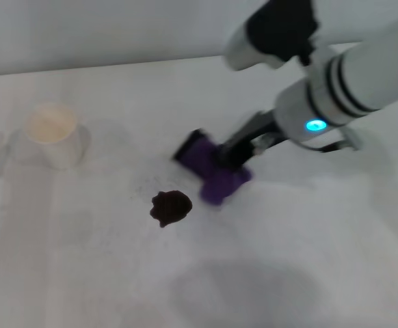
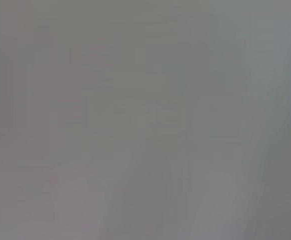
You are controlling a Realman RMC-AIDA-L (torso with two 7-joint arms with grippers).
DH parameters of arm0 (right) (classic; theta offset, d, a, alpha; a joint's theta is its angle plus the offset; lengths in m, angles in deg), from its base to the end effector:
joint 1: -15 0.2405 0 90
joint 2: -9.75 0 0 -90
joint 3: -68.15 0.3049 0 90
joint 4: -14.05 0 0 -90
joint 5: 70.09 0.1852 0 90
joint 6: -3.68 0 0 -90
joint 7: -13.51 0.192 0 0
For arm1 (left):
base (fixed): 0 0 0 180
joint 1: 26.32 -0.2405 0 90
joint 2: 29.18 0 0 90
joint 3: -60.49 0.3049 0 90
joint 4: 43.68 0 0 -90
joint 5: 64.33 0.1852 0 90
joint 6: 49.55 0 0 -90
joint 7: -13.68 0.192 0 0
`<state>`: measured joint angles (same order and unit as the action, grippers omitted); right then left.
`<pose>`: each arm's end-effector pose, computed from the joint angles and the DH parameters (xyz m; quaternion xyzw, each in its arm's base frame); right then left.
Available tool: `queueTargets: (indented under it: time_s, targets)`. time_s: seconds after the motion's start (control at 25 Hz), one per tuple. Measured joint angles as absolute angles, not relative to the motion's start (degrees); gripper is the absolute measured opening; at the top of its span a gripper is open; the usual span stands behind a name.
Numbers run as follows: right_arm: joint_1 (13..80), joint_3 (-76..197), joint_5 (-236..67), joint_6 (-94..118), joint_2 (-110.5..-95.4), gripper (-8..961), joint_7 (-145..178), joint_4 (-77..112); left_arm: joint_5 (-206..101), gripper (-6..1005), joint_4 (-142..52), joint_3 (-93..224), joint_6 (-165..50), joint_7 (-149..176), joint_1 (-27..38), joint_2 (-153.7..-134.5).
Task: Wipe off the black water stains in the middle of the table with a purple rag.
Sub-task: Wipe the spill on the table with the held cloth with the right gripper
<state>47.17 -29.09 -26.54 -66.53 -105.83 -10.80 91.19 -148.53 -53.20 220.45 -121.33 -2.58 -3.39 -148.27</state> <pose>0.2127 0.3669 -0.1061 -0.9320 0.3022 -0.0871 0.1801 -0.3665 0.3620 -0.0177 -0.6222 -0.3203 -0.3562 0.6192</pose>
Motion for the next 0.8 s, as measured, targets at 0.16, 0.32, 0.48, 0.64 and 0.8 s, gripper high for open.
queueTargets:
  time_s: [0.16,0.32,0.48,0.64,0.8]
  targets:
    - [51.34,-34.88,-20.79,-59.68,-106.23,72,-17.24,82.08,-148.4,886,-53.53,220.46,-121.38,-2.58,-2.97,-148.28]
    - [55.93,-40.0,-12.89,-53.41,-106.36,72,-22.41,70.78,-148.1,886,-53.53,220.91,-121.35,-2.58,-2.22,-148.28]
    - [55.62,-45.79,-8.91,-44.48,-106.44,72,-25.05,67.63,-148.08,886,-53.27,220.96,-121.31,-2.59,-1.6,-148.28]
    - [53.88,-48.21,-3.34,-40.89,-106.44,72,-30.02,67.1,-148.08,886,-53.08,220.95,-121.28,-2.46,-1.0,-148.27]
    - [53.73,-48.81,5.11,-43.75,-106.44,71,-35.9,65.02,-148.08,885,-53.08,220.98,-121.27,-2.27,-0.84,-148.27]
